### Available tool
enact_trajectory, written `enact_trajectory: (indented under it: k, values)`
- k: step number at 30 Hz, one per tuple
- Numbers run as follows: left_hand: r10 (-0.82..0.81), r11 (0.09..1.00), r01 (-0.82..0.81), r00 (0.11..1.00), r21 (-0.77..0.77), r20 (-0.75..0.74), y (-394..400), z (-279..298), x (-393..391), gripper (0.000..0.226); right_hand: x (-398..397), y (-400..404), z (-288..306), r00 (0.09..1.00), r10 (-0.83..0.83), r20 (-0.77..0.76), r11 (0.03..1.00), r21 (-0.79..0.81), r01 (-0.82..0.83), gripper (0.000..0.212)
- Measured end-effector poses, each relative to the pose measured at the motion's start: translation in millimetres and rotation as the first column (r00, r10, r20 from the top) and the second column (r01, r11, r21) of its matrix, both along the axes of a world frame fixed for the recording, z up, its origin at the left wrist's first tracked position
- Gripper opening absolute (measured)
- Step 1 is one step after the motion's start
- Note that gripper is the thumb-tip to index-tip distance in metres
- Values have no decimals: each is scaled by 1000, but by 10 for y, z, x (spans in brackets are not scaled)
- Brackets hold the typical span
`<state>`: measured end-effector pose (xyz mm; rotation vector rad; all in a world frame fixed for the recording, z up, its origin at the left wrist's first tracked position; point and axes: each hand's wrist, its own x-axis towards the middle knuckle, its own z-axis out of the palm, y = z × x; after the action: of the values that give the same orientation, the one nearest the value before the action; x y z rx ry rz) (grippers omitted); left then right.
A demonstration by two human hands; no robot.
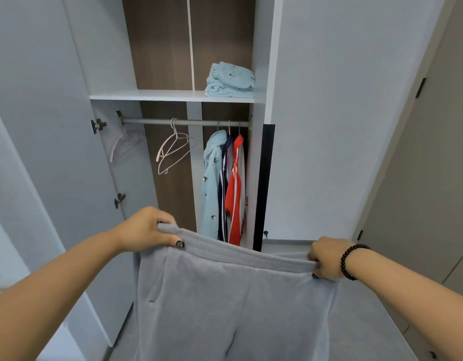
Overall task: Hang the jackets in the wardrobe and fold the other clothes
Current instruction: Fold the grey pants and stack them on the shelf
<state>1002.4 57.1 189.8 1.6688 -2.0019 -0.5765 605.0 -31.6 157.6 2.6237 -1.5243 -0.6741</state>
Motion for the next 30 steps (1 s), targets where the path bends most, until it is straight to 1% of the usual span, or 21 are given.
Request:
enact_trajectory:
  k: [2,5,7,9,10,11,12,13,14,15,16,17,19,22,23,25,27,28,30]
  values:
    - [-44,998,38,993,55,108,-20,-38,12,29,-19,-21,-30,999,6,-41,997,-71,-9,25]
    - [-87,987,41,949,156,302,-18,-125,13,39,-98,-75,9,1000,15,-9,987,-161,-17,42]
    - [-120,977,35,904,208,411,-5,-224,21,35,-158,-106,43,998,2,69,987,-162,9,45]
    - [-139,971,17,851,238,506,12,-341,43,26,-209,-116,20,976,-17,219,995,-90,37,51]
    - [-145,970,7,818,242,557,21,-407,53,22,-227,-105,-17,948,-22,318,999,-39,36,54]
    - [-151,969,-3,781,245,606,32,-483,59,17,-239,-84,-68,901,-49,430,999,13,48,58]
    - [-163,969,-3,745,247,647,48,-569,59,12,-246,-56,-139,833,-98,544,995,66,73,60]
    - [-175,967,-7,714,256,678,61,-683,59,12,-248,-23,-226,760,-157,630,987,116,108,61]
    - [-188,963,-13,686,271,702,81,-805,54,15,-247,11,-322,704,-206,679,978,152,140,62]
    - [-207,957,-19,659,291,723,99,-925,39,17,-237,42,-423,684,-237,690,972,170,165,63]
    - [-227,951,-21,634,310,739,113,-1056,23,19,-223,64,-528,696,-257,670,966,183,181,63]
    - [-250,941,-28,612,337,750,125,-1205,13,22,-209,81,-646,730,-264,631,964,180,193,62]
    - [-289,915,-77,558,395,778,144,-1520,-36,24,-169,139,-902,808,-247,535,968,108,225,61]
    - [-336,884,-151,450,442,827,139,-1932,-108,21,-50,190,-1285,844,-217,490,970,9,244,67]
    - [-349,876,-167,430,453,833,129,-2139,-100,20,7,172,-1509,844,-203,496,975,23,222,67]
    - [-315,889,-177,436,423,843,107,-2275,-96,20,16,210,-1675,820,-174,545,980,16,198,67]
    - [-303,894,-183,427,409,852,70,-2545,-38,20,40,177,-1984,847,-137,514,989,24,146,63]
    - [-277,904,-183,437,387,855,51,-2697,-3,20,68,173,-2153,863,-126,489,992,41,121,61]
    - [-200,925,-199,468,323,861,57,-3002,49,19,111,202,-2508,869,-151,472,988,105,115,58]
